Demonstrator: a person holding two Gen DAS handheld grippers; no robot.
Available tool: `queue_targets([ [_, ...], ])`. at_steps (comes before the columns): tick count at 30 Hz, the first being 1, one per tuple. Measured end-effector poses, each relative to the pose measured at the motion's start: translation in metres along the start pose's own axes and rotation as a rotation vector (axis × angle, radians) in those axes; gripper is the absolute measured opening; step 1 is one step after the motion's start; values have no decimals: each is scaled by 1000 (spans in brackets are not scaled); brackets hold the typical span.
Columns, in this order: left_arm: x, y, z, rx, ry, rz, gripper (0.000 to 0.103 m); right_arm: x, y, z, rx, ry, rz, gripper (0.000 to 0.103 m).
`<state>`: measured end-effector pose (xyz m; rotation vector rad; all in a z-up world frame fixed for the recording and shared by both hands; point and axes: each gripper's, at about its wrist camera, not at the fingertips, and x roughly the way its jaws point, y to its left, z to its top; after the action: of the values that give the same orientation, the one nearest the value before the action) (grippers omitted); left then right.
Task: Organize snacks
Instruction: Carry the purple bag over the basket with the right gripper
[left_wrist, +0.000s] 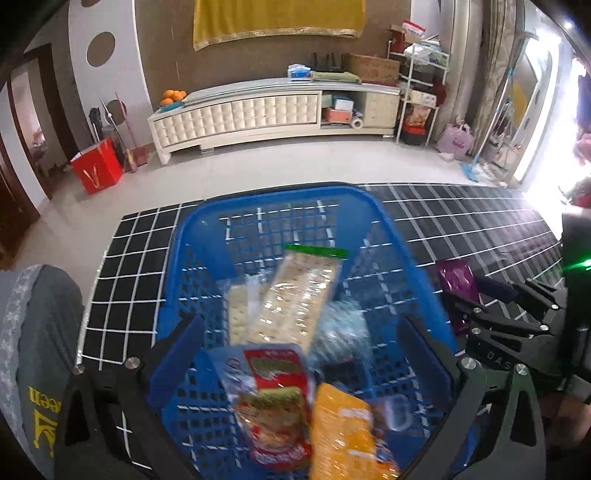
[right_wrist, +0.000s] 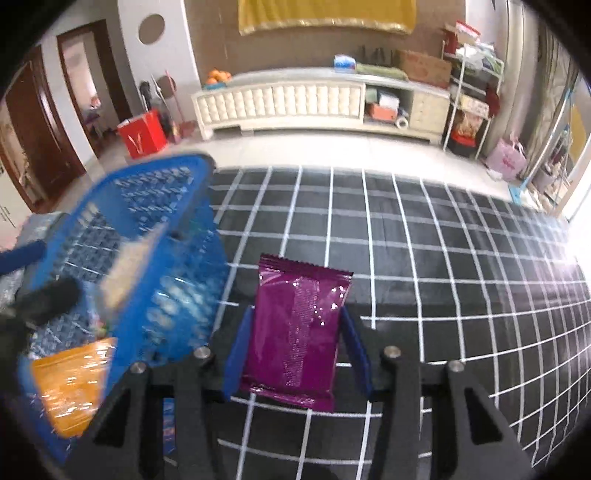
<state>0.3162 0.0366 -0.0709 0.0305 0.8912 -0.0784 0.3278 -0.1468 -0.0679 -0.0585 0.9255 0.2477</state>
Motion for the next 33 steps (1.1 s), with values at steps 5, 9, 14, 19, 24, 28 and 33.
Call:
queue_targets([
  [5, -31, -4, -2, -18, -43, -11, 103, -42, 4, 5, -4, -56, 33, 53],
  [9, -69, -6, -3, -20, -104, 4, 103, -81, 13, 5, -17, -112, 70, 53],
  [14, -110, -9, -11, -15, -160, 19, 103, -121, 32, 2, -77, -179, 102, 53],
  [19, -139, -9, -25, 1, -196, 23, 103, -151, 53, -1, -129, -238, 116, 53],
  [24, -159, 6, -36, -30, -216, 28, 103, -155, 71, 0, -157, -247, 151, 53],
  [28, -166, 20, -44, -47, -221, 56, 103, -157, 84, 0, -182, -247, 174, 53],
  [33, -164, 41, -48, -88, -211, 66, 103, -150, 103, 1, -205, -230, 192, 53],
])
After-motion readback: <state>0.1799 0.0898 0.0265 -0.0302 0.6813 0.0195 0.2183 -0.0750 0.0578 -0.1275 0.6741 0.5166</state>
